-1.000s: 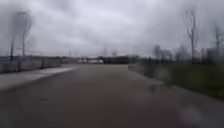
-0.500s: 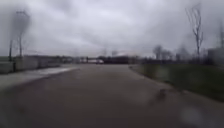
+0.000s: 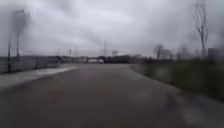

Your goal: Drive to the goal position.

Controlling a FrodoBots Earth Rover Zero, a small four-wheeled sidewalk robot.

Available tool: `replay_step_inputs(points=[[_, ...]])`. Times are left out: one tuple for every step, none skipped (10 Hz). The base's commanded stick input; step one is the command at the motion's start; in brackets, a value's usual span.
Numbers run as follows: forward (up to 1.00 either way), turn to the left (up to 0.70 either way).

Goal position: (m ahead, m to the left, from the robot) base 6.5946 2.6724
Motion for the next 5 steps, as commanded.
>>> replay_step_inputs(points=[[1.00, -0.01], [1.00, -0.01], [1.00, -0.01], [1.00, -0.01], [1.00, -0.01]])
